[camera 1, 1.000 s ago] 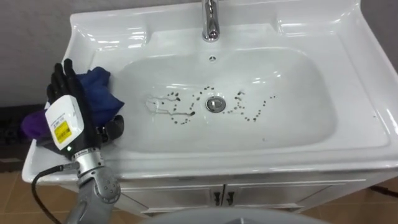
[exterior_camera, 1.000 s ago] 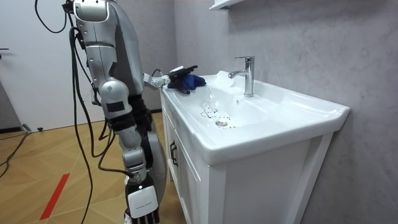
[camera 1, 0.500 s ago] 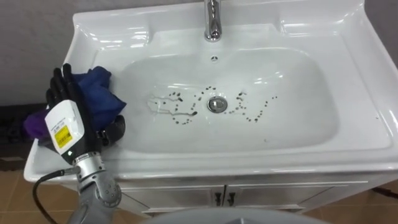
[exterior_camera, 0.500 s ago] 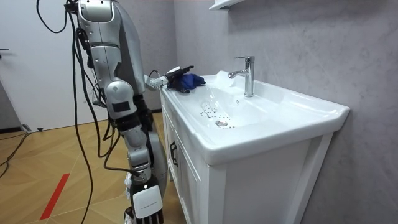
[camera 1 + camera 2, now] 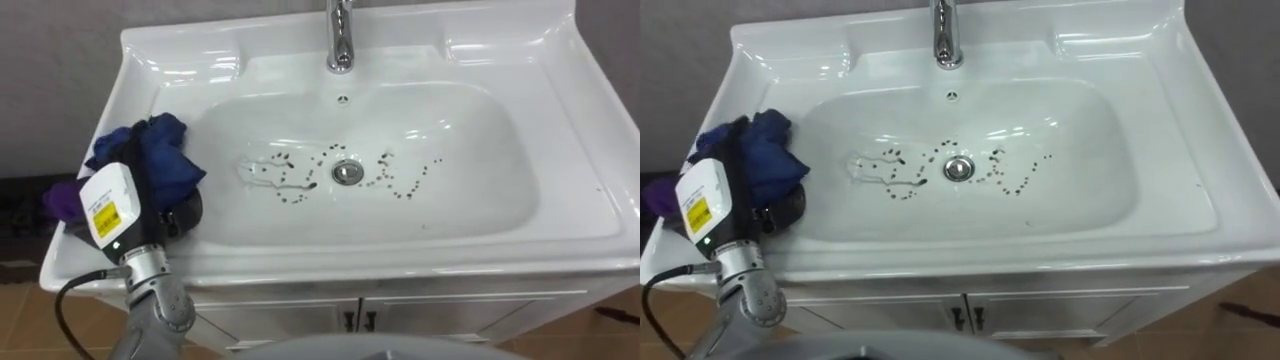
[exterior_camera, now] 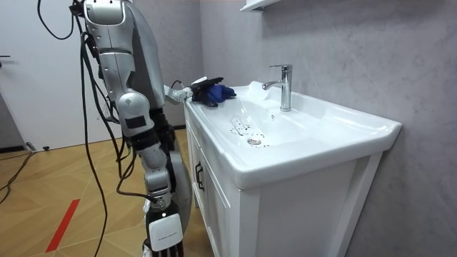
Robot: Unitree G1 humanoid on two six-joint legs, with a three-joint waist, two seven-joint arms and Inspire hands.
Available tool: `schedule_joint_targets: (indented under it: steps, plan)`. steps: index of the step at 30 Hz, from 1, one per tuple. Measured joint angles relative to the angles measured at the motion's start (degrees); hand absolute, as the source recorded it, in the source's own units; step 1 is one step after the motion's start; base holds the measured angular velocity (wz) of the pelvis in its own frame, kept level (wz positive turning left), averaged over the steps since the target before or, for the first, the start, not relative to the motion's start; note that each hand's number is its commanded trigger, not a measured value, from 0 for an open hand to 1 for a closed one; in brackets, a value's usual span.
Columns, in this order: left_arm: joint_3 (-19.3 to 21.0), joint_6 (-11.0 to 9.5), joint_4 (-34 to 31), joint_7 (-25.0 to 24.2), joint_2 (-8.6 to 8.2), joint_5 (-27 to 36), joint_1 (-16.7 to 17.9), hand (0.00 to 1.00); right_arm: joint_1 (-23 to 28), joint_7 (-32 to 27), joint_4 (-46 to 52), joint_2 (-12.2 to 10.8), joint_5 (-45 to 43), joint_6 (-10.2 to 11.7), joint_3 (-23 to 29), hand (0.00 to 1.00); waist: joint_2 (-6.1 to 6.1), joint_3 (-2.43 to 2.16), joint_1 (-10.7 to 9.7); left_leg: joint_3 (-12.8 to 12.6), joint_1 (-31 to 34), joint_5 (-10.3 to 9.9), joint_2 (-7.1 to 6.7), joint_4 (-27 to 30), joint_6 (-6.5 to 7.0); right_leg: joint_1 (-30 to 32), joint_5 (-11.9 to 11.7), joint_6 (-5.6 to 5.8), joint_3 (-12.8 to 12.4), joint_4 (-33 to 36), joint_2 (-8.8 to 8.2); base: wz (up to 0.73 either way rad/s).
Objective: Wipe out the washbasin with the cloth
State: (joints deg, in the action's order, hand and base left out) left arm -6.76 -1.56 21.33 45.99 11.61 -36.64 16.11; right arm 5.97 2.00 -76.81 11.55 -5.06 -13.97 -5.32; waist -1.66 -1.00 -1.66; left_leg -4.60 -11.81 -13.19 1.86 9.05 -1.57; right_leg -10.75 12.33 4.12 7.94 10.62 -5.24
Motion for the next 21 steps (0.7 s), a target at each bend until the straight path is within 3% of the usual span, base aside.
schedule_joint_targets:
  steps: [5, 21]
  plan:
    - [0.41, 0.01, 0.84, 1.91, 0.12, -0.01, -0.01, 1.0, 0.92, -0.12, 0.06, 0.05, -0.01, -1.13, 0.43, 0.0, -0.01, -0.2, 0.18, 0.01, -0.23, 0.21, 0.46, -0.32, -0.35, -0.04, -0.08, -0.4, -0.04, -0.02, 0.46, 0.0]
    - [2.11, 0.0, 1.76, 3.31, -0.03, 0.8, -0.18, 1.0, 1.15, 0.06, 1.26, 0.41, -0.22, -1.11, 1.09, 0.0, 0.18, -0.35, 0.28, -0.53, -0.91, 0.28, 0.52, -0.36, -0.44, -0.27, -0.01, -0.52, -0.84, 0.04, 0.55, -0.02]
